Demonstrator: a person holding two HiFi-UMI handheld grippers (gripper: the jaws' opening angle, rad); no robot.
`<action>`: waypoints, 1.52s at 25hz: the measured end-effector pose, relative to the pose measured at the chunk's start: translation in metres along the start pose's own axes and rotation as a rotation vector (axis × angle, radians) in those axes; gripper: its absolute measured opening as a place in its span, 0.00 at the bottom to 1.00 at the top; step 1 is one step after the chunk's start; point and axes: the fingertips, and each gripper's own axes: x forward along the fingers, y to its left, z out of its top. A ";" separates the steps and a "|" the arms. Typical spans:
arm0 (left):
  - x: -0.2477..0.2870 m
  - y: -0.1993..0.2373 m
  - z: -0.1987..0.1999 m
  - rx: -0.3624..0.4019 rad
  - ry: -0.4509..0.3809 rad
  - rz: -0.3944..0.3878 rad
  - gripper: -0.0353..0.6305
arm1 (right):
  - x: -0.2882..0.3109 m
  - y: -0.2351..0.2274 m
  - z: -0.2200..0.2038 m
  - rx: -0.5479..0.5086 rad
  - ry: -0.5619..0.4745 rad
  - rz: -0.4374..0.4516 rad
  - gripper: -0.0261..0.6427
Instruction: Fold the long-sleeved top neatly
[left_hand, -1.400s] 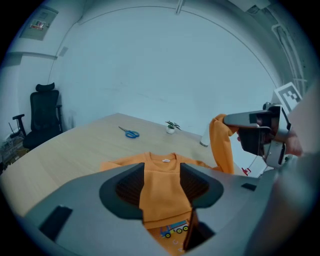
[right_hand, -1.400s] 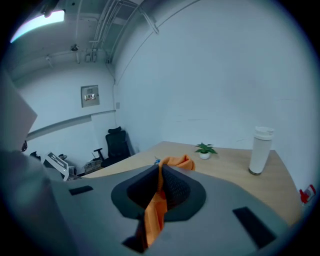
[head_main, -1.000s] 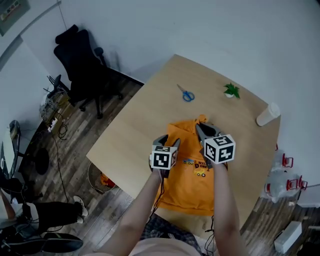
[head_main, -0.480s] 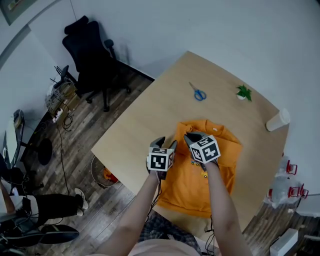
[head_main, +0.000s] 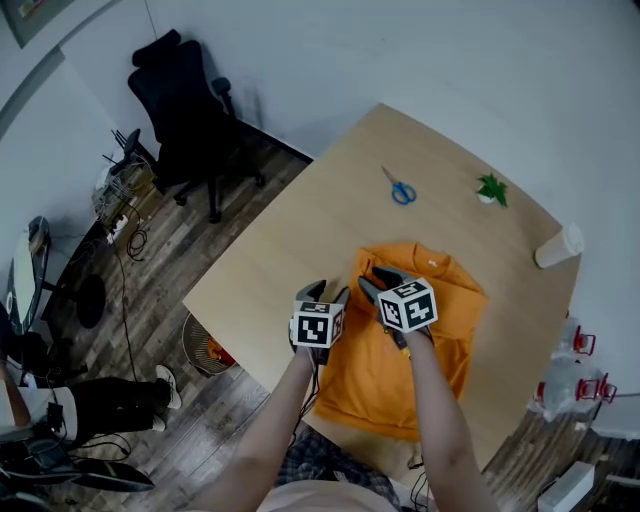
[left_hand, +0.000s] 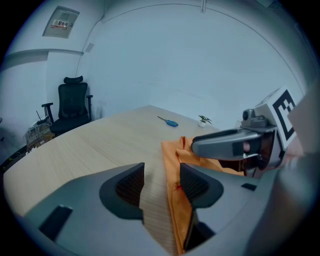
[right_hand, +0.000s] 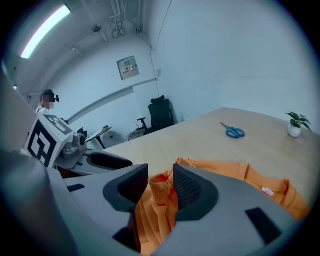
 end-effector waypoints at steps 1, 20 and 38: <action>0.000 0.000 0.000 0.001 0.000 -0.001 0.39 | -0.005 -0.003 0.004 0.017 -0.026 -0.010 0.30; 0.048 -0.074 0.079 0.354 0.028 -0.173 0.49 | -0.180 -0.152 -0.022 0.126 -0.132 -0.363 0.37; 0.133 -0.088 0.029 0.805 0.518 -0.392 0.53 | -0.169 -0.213 -0.100 -0.200 0.419 -0.132 0.50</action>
